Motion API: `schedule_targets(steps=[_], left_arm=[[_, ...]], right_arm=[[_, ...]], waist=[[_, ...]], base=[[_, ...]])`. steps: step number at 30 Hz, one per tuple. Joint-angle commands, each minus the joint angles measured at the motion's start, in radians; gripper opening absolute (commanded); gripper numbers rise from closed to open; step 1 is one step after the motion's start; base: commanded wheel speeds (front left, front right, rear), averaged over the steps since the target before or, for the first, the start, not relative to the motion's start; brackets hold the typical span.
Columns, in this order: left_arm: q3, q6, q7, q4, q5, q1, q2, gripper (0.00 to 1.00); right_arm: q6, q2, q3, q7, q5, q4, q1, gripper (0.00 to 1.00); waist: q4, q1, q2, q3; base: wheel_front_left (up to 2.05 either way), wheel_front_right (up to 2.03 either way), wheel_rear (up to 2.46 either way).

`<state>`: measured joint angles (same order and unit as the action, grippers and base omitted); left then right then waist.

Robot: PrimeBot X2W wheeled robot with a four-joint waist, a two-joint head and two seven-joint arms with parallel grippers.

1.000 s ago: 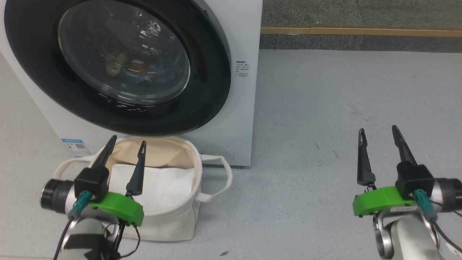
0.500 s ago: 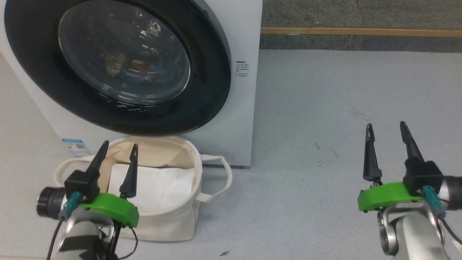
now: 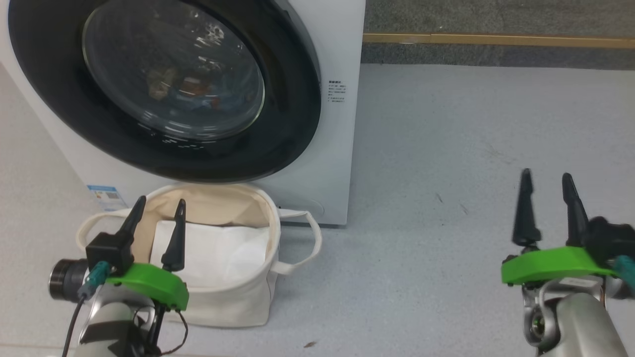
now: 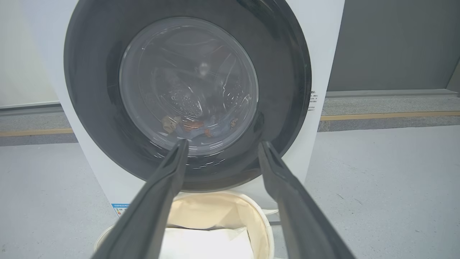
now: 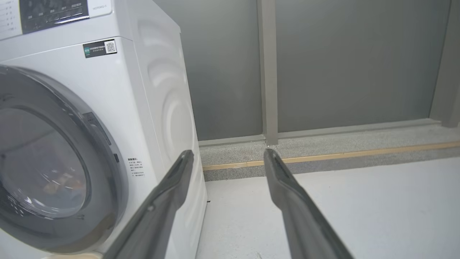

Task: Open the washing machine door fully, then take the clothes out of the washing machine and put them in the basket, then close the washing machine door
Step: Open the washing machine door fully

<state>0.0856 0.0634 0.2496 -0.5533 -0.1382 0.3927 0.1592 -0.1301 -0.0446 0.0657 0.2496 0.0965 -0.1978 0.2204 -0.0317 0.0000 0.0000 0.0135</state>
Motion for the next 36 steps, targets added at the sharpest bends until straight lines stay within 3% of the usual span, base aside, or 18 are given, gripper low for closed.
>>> schedule_targets(steps=[1, 5, 9, 12, 13, 19, 27, 36], left_arm=[[-0.042, 0.006, 0.012, 0.036, -0.007, 0.055, 0.018, 1.00], [-0.046, 0.007, 0.012, 0.046, -0.010, 0.046, 0.012, 1.00], [-0.053, 0.005, 0.012, 0.067, -0.008, 0.042, 0.010, 1.00], [-0.056, 0.005, 0.012, 0.084, -0.005, 0.045, 0.005, 1.00], [-0.057, 0.005, 0.012, 0.097, -0.003, 0.047, 0.000, 1.00], [-0.066, 0.005, 0.012, 0.141, 0.001, 0.053, -0.023, 1.00], [-0.064, 0.006, 0.012, 0.178, 0.016, 0.063, -0.057, 1.00], [-0.057, 0.009, 0.012, 0.194, 0.015, 0.079, -0.092, 1.00]], right_arm=[[-0.001, -0.006, -0.018, 0.012, 0.121, 0.018, 0.059, 0.00], [-0.001, -0.013, -0.016, 0.012, 0.268, -0.013, 0.083, 0.00], [-0.001, -0.091, -0.045, -0.012, 0.506, -0.057, 0.145, 0.00], [-0.001, -0.160, -0.061, -0.097, 0.705, -0.060, 0.205, 0.00], [-0.001, -0.204, -0.061, -0.172, 0.839, -0.052, 0.246, 0.00], [-0.001, -0.312, -0.052, -0.364, 1.103, -0.042, 0.389, 0.00], [-0.001, -0.347, -0.027, -0.560, 1.307, -0.166, 0.624, 0.00], [-0.001, -0.302, -0.101, -0.735, 1.358, -0.350, 0.851, 0.00]], waist=[[-0.004, 0.0000, 0.0000, -0.009], [-0.013, 0.0000, 0.0000, -0.021], [-0.028, 0.0000, 0.0000, -0.060], [-0.045, 0.0000, 0.0000, -0.092], [-0.057, 0.0000, 0.0000, -0.115], [-0.100, 0.0000, 0.0000, -0.186], [-0.160, 0.0000, 0.0000, -0.275], [-0.217, 0.0000, 0.0000, -0.340]], base=[[0.00, 0.00, 0.00], [0.00, 0.00, 0.00], [0.00, 0.00, 0.00], [0.00, 0.00, 0.00], [0.00, 0.00, 0.00], [0.00, 0.00, 0.00], [0.00, 0.00, 0.00], [0.00, 0.00, 0.00]])
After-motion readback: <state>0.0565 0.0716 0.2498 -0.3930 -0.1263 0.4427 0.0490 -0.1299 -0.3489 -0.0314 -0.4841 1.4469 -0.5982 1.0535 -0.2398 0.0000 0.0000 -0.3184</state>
